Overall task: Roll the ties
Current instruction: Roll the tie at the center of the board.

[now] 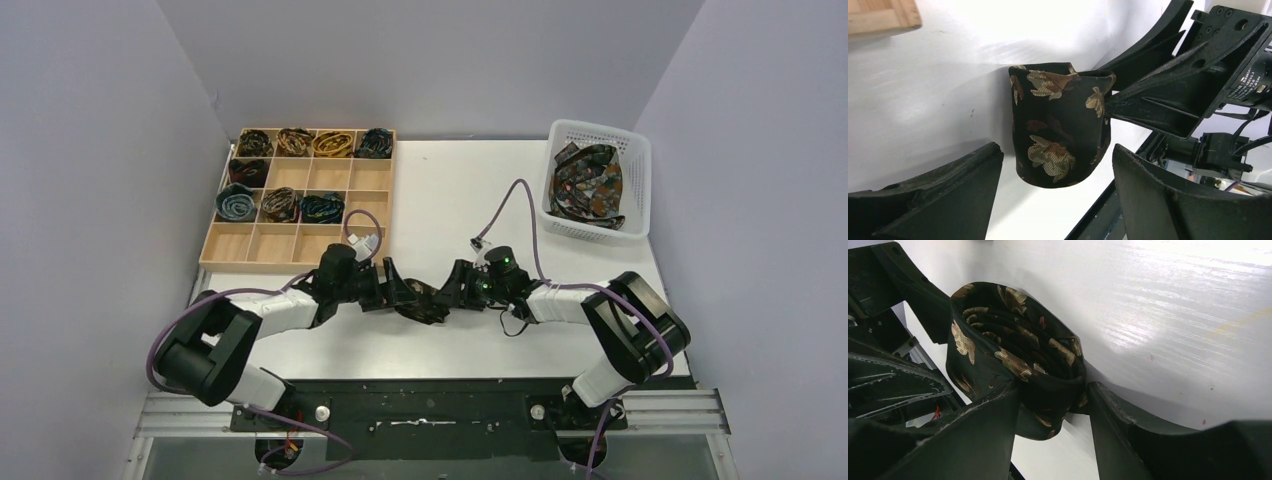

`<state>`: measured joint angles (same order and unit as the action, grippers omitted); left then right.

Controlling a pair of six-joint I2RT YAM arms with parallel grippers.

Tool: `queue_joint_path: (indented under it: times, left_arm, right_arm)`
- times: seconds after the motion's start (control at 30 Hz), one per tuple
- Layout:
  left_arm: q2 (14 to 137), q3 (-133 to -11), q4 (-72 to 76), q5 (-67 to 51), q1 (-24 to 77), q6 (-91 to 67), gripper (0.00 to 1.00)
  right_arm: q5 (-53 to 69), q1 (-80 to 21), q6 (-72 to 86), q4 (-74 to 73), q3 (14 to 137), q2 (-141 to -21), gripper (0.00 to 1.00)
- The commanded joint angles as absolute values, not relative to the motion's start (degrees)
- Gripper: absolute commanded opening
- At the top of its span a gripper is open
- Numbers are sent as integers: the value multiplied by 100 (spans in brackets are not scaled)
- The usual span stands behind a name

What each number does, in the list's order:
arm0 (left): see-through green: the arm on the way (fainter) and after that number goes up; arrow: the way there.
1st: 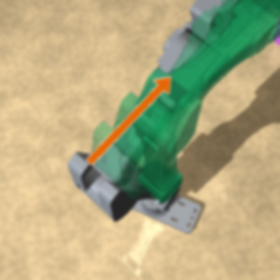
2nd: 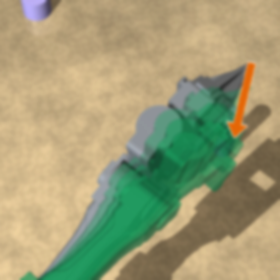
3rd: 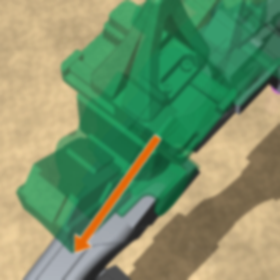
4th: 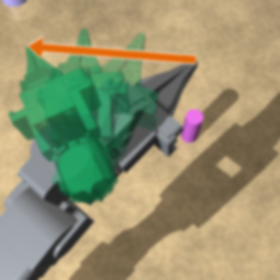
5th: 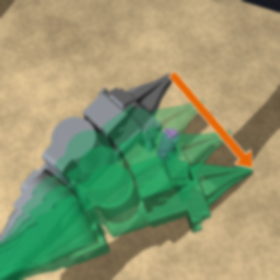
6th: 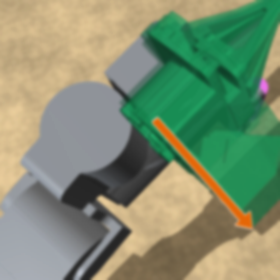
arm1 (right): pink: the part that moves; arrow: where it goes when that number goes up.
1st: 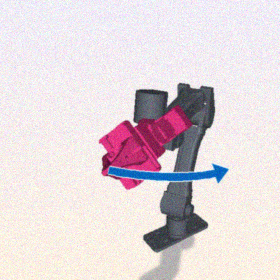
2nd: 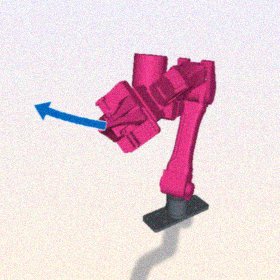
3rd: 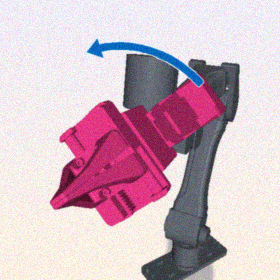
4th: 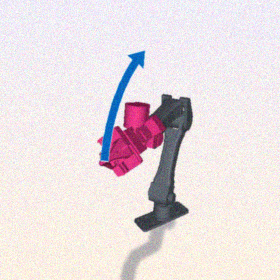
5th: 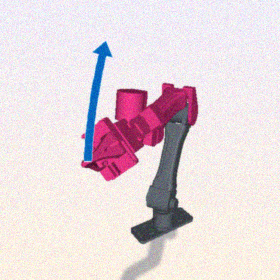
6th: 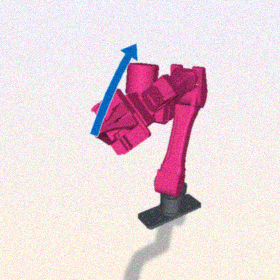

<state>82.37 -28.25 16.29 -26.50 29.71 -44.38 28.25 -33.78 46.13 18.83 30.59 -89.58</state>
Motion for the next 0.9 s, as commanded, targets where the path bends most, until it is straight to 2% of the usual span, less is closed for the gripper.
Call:
queue_joint_path:
  times: [0.0,0.3,0.53,0.63,0.73,0.87]
  left_arm:
    - [8440,-2834,2542,-3030,3072,-4609,77]
    - [8826,-2879,2867,-2944,3352,-4753,74]
    - [8911,-2876,2890,-2678,3521,-4782,57]
    - [8854,-2851,2858,-2592,3540,-4729,51]
    - [8830,-2822,2865,-2567,3545,-4672,50]
    - [8797,-2786,2870,-2584,3574,-4538,49]
  right_arm:
    - [2768,-3348,4348,1627,2896,-8970,51]
    - [2767,-3327,4330,1595,2811,-8898,48]
    - [2848,-3292,4368,1529,2922,-8739,49]
    - [3037,-3226,4339,1531,2987,-8650,55]
    - [3328,-3065,4234,1576,3051,-8519,63]
    - [3596,-2989,3800,1619,3201,-8283,69]
